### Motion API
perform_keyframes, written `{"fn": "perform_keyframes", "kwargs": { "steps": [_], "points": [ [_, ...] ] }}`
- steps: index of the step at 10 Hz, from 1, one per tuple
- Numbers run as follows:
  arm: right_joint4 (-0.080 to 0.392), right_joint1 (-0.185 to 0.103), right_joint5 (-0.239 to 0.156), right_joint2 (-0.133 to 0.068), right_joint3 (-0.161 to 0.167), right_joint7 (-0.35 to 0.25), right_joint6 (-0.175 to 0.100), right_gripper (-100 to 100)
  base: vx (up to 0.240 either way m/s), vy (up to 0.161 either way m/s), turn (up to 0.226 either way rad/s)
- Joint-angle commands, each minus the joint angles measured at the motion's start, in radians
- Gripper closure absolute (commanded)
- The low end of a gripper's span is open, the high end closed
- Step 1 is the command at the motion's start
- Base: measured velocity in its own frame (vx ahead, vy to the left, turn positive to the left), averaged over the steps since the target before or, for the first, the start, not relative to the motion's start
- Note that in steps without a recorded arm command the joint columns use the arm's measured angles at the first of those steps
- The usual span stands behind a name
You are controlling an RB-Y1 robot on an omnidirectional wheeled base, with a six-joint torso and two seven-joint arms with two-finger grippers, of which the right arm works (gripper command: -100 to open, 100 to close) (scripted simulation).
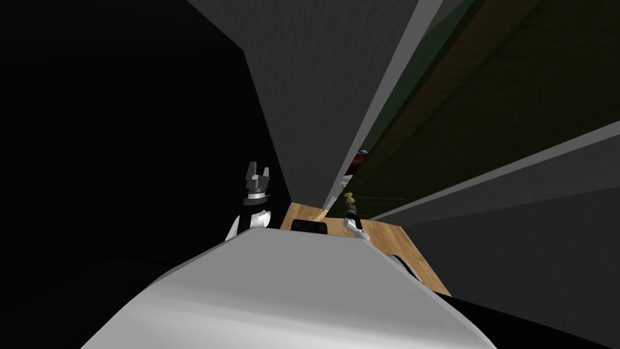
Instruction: Pull the door open
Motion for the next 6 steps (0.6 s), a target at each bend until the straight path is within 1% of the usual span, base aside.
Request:
{"fn": "perform_keyframes", "kwargs": {
  "steps": [1,2,3,4,5,6],
  "points": [
    [-0.028,0.033,-0.009,-0.004,-0.025,0.025,0.031,100,0.002,-0.016,-0.004],
    [-0.032,0.033,-0.053,0.0,-0.021,0.012,0.066,100,-0.023,-0.009,-0.194],
    [-0.032,0.033,-0.07,0.0,-0.021,0.012,0.085,100,-0.024,-0.019,-0.157],
    [-0.036,0.032,-0.104,0.005,-0.017,-0.003,0.113,100,-0.029,-0.024,-0.121],
    [-0.04,0.034,-0.077,-0.003,0.008,0.034,0.056,-100,-0.12,-0.041,0.159],
    [-0.046,0.036,-0.074,-0.006,0.018,0.046,0.043,-100,-0.167,-0.064,0.19]
  ]
}}
